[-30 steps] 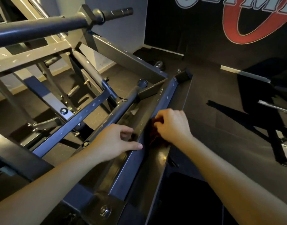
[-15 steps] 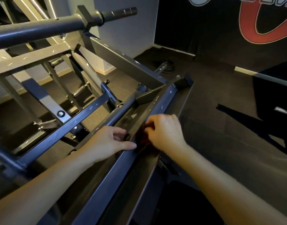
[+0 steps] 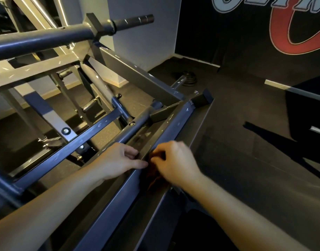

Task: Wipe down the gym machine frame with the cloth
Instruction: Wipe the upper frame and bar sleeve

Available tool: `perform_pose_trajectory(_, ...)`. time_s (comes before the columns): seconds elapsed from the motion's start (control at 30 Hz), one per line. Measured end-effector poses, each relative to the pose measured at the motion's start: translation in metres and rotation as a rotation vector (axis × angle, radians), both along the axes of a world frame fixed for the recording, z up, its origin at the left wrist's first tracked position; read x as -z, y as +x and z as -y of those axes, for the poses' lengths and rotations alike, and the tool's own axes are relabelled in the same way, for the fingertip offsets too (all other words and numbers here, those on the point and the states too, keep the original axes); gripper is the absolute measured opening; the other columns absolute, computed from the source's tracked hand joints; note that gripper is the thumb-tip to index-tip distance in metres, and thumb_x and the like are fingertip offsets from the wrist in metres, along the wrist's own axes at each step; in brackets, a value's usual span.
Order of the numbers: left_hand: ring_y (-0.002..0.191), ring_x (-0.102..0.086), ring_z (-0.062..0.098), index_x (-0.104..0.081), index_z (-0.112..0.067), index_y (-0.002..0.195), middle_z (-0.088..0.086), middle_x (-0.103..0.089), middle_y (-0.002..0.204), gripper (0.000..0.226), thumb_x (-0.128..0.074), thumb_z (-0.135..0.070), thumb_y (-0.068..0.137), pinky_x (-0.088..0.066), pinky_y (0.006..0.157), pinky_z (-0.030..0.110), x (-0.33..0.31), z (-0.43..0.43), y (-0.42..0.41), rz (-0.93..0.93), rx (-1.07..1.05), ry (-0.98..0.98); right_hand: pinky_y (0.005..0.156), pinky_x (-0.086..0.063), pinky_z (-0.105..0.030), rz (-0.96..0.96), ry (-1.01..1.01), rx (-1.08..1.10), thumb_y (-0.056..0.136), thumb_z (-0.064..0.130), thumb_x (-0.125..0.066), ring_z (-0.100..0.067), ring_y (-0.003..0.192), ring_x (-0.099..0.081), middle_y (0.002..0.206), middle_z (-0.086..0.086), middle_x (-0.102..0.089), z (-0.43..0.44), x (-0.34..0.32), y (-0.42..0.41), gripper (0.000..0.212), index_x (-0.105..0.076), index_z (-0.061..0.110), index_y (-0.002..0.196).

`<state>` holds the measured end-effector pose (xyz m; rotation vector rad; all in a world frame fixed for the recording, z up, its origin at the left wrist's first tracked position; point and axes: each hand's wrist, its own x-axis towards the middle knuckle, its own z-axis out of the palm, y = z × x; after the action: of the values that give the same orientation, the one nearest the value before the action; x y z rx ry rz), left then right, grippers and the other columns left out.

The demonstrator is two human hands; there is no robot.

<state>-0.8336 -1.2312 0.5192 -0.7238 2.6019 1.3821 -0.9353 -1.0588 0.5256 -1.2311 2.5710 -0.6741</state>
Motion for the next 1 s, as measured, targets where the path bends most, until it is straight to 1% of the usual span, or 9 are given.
perform_pose_trajectory(0.1, 0.092, -0.072, 0.010, -0.076, -0.021, 0.109, -0.003, -0.078, 0.099, 0.038, -0.084, -0.043, 0.078, -0.055, 0.098, 0.043, 0.000, 0.002, -0.002, 0.019, 0.016, -0.003, 0.100, -0.043, -0.034, -0.119, 0.015, -0.049, 0.096, 0.036, -0.064, -0.008, 0.098, -0.059, 0.100, 0.010, -0.067, 0.005, 0.000, 0.005, 0.015, -0.066, 0.031, 0.110)
perform_pose_trajectory(0.2, 0.102, -0.066, 0.008, -0.067, -0.017, 0.127, -0.003, -0.070, 0.118, 0.055, -0.082, -0.042, 0.080, -0.052, 0.101, 0.035, 0.004, -0.001, -0.003, 0.025, -0.011, -0.080, 0.104, -0.040, -0.041, -0.267, 0.076, 0.074, 0.095, 0.032, -0.064, -0.015, 0.102, -0.060, 0.102, 0.006, -0.064, 0.016, 0.001, -0.055, 0.018, -0.063, 0.026, 0.112)
perform_pose_trajectory(0.3, 0.106, -0.061, 0.006, -0.061, -0.014, 0.136, 0.000, -0.064, 0.128, 0.064, -0.081, -0.040, 0.082, -0.049, 0.097, 0.026, 0.005, -0.006, -0.005, 0.021, -0.037, -0.120, 0.104, -0.039, -0.043, -0.225, 0.097, 0.259, 0.094, 0.025, -0.066, -0.019, 0.100, -0.063, 0.097, 0.002, -0.066, 0.022, -0.005, -0.130, 0.015, -0.067, 0.021, 0.108)
perform_pose_trajectory(0.43, 0.110, -0.060, 0.010, -0.060, -0.014, 0.138, 0.002, -0.064, 0.132, 0.067, -0.082, -0.041, 0.081, -0.049, 0.100, 0.028, 0.002, -0.008, -0.005, 0.033, -0.051, -0.126, 0.100, -0.041, -0.041, -0.269, 0.085, 0.369, 0.093, 0.022, -0.066, -0.023, 0.093, -0.065, 0.085, 0.003, -0.064, 0.030, -0.005, -0.168, 0.009, -0.068, 0.019, 0.101)
perform_pose_trajectory(0.6, 0.106, -0.062, 0.010, -0.061, -0.013, 0.136, 0.001, -0.066, 0.124, 0.066, -0.080, -0.045, 0.082, -0.047, 0.095, 0.026, -0.003, -0.008, -0.018, 0.030, -0.072, -0.102, 0.103, -0.041, -0.038, -0.222, 0.039, 0.166, 0.096, 0.028, -0.066, -0.011, 0.095, -0.057, 0.094, 0.008, -0.059, 0.015, 0.001, -0.121, 0.015, -0.067, 0.023, 0.110)
perform_pose_trajectory(0.67, 0.107, -0.062, 0.010, -0.060, -0.014, 0.136, 0.001, -0.066, 0.126, 0.065, -0.078, -0.047, 0.083, -0.047, 0.094, 0.026, -0.007, -0.009, -0.034, 0.009, -0.076, -0.116, 0.099, -0.039, -0.034, -0.194, 0.020, 0.037, 0.097, 0.031, -0.065, -0.008, 0.091, -0.055, 0.097, 0.010, -0.063, 0.008, 0.004, -0.099, 0.016, -0.068, 0.026, 0.111)
perform_pose_trajectory(0.73, 0.108, -0.062, 0.010, -0.060, -0.015, 0.137, 0.001, -0.066, 0.129, 0.062, -0.077, -0.046, 0.086, -0.049, 0.097, 0.029, -0.010, -0.012, -0.051, 0.000, -0.069, -0.156, 0.097, -0.038, -0.033, -0.205, 0.034, 0.020, 0.097, 0.033, -0.065, -0.008, 0.089, -0.056, 0.097, 0.010, -0.066, 0.009, 0.004, -0.107, 0.015, -0.069, 0.027, 0.110)
perform_pose_trajectory(0.87, 0.109, -0.061, 0.012, -0.063, -0.015, 0.133, 0.002, -0.065, 0.130, 0.057, -0.077, -0.043, 0.086, -0.051, 0.102, 0.035, -0.009, -0.014, -0.068, 0.035, -0.060, -0.217, 0.098, -0.047, -0.040, -0.309, 0.070, 0.248, 0.094, 0.028, -0.066, -0.015, 0.085, -0.059, 0.089, 0.005, -0.064, 0.023, -0.006, -0.172, 0.011, -0.069, 0.023, 0.103)
perform_pose_trajectory(1.0, 0.109, -0.063, 0.013, -0.067, -0.015, 0.128, 0.000, -0.067, 0.124, 0.051, -0.078, -0.041, 0.086, -0.051, 0.103, 0.037, -0.009, -0.015, -0.069, 0.052, -0.067, -0.214, 0.093, -0.050, -0.039, -0.329, 0.054, 0.404, 0.093, 0.022, -0.067, -0.020, 0.085, -0.064, 0.083, 0.002, -0.062, 0.033, -0.007, -0.196, 0.008, -0.069, 0.017, 0.100)
